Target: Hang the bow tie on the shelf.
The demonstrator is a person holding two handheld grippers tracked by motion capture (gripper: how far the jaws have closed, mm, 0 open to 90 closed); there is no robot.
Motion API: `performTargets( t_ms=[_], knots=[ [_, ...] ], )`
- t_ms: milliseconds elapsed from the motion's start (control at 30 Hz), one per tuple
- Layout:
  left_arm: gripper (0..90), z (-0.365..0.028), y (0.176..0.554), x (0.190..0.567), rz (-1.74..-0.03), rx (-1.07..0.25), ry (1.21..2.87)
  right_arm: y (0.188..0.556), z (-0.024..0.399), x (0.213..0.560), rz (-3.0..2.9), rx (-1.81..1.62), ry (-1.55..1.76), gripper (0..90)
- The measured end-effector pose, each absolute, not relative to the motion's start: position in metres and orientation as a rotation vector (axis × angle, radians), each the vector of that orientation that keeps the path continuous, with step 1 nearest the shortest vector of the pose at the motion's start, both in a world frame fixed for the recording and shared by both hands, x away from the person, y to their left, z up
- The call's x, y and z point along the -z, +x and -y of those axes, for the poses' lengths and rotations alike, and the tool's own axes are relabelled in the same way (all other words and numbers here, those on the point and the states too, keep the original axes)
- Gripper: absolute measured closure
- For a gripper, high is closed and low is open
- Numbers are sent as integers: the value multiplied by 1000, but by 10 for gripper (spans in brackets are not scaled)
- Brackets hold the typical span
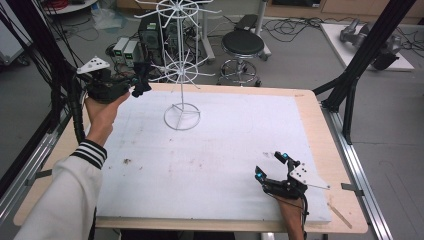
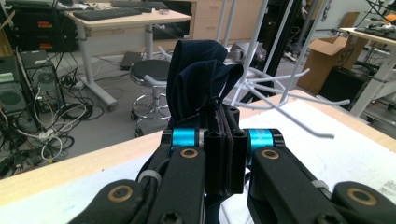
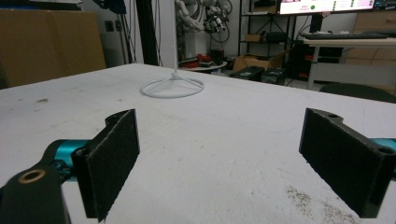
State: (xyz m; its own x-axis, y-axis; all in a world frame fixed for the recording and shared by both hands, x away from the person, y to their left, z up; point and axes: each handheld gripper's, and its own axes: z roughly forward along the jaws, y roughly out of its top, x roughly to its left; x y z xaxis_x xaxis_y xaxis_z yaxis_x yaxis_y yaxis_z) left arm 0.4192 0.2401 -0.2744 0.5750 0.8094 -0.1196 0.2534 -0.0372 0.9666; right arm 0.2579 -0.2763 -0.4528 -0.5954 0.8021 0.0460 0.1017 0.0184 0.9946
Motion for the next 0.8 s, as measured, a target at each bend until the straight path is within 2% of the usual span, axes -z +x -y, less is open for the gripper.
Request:
performTargets(
  t_ms=[800],
  knots=[
    [885,-203,435,266,-909,-551,1633,258,277,453,-1748,-1629,925,112]
  ],
)
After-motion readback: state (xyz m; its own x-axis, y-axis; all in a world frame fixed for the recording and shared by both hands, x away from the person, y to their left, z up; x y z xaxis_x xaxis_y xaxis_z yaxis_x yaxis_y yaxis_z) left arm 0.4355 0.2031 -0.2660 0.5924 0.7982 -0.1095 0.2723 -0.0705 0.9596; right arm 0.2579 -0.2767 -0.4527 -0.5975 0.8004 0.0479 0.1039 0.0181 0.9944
